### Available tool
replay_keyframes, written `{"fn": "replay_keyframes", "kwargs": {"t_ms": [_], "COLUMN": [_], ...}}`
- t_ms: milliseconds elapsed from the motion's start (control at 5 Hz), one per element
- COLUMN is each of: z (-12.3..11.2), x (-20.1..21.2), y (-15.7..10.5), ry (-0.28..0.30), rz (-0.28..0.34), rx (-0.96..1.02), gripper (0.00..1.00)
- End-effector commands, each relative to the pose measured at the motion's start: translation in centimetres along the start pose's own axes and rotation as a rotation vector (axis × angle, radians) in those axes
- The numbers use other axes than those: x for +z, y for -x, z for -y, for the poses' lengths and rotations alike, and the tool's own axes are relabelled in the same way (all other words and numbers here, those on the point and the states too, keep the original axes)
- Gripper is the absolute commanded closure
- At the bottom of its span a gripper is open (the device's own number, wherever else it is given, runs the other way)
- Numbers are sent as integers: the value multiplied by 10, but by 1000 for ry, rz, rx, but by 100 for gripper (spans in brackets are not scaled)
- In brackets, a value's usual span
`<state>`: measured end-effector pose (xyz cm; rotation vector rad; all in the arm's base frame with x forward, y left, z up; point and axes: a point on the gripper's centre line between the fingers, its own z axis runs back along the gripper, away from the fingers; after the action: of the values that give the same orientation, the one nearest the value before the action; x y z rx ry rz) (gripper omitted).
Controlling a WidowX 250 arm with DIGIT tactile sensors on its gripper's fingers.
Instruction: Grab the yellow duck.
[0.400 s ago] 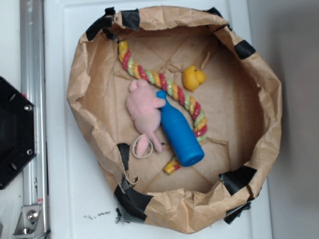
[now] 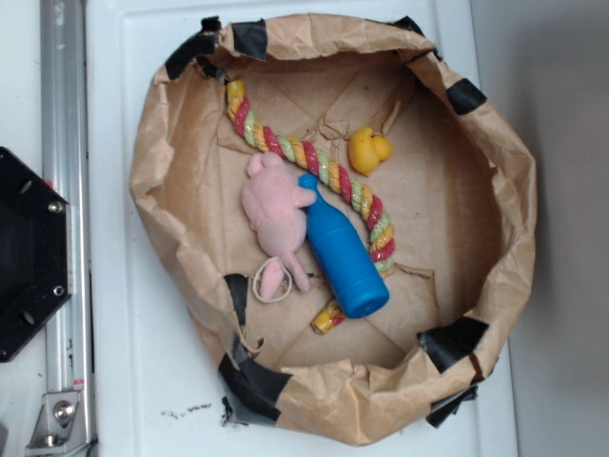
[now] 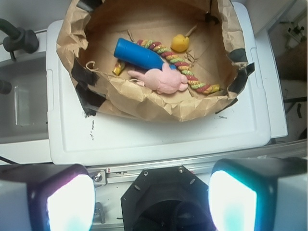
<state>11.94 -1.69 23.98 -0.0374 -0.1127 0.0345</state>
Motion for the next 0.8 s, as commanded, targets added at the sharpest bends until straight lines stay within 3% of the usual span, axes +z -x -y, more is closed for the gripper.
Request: {"fn": "replay_keyframes", "kwargs": {"t_ms": [0,200,400,600], "z": [-63,-74,-72,-71], "x": [-58,-95,-140,-167], "y": [-88,-124,-160,-164], "ry": [-16,-91,-165,-188], "rz": [116,200,208,161], "rx": [355,593,807,927], "gripper": [0,0,0,0]}}
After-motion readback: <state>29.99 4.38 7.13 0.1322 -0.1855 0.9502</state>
